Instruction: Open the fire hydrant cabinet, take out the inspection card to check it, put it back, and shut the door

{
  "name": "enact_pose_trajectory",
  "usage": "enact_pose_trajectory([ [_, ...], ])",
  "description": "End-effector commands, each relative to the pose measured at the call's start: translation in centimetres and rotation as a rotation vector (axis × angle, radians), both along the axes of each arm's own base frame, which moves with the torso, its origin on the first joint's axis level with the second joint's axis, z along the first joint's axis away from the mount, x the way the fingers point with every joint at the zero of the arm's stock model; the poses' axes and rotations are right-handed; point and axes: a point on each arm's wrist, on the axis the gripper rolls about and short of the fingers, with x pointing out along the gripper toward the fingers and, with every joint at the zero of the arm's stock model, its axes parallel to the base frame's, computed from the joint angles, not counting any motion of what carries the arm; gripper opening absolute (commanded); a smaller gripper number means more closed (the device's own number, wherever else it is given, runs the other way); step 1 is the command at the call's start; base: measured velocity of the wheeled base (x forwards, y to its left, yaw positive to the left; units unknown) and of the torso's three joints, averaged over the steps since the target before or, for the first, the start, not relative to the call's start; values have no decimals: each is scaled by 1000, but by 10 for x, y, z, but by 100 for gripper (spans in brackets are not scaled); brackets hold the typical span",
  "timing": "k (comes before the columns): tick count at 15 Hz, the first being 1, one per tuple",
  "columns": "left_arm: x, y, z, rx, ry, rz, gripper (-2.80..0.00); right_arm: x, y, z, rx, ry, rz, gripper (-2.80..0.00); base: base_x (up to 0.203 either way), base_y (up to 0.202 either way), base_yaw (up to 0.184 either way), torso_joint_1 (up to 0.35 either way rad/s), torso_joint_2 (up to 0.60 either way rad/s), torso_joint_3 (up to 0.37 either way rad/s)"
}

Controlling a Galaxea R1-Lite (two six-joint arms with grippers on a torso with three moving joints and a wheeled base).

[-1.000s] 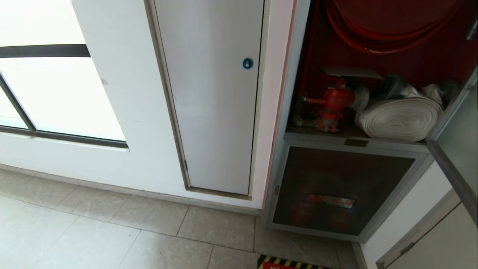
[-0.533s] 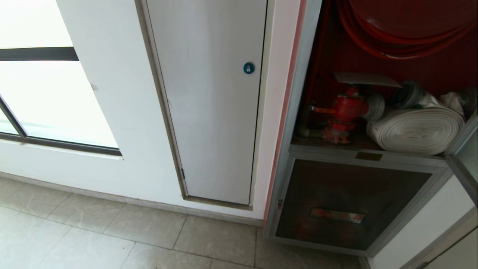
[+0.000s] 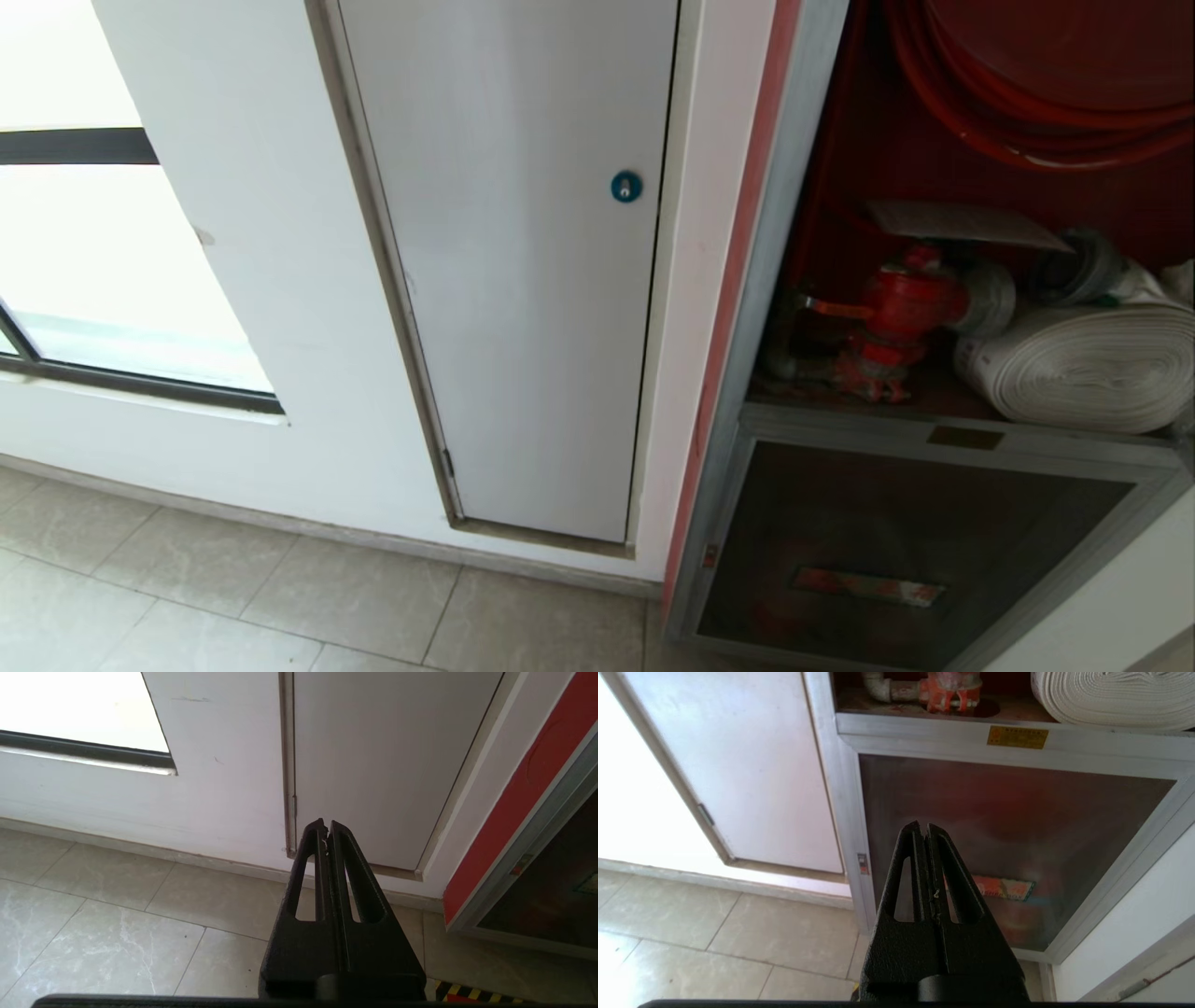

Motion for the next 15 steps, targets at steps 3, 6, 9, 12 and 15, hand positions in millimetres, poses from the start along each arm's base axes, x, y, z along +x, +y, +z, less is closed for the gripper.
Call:
enact_pose_trajectory([
  [3, 0, 0, 0, 1, 1, 1, -280, 0, 0, 0, 1, 1, 0, -280, 196, 0, -1, 2, 3, 2],
  [6, 0, 0, 0, 0, 1, 1, -280, 0, 0, 0, 1, 1, 0, -280, 196, 0, 2, 1, 5, 0],
  [9, 0, 0, 0, 0, 1, 1, -280, 0, 0, 0, 4, 1, 0, -280, 197, 0, 0, -2, 2, 1],
  [12, 0, 0, 0, 1, 1, 1, -280, 0, 0, 0, 4, 1, 0, -280, 197, 0, -1, 2, 4, 1],
  [15, 0, 0, 0, 0, 1, 1, -280, 0, 0, 0, -1, 3, 0, -280, 88, 0, 0, 7, 3, -1],
])
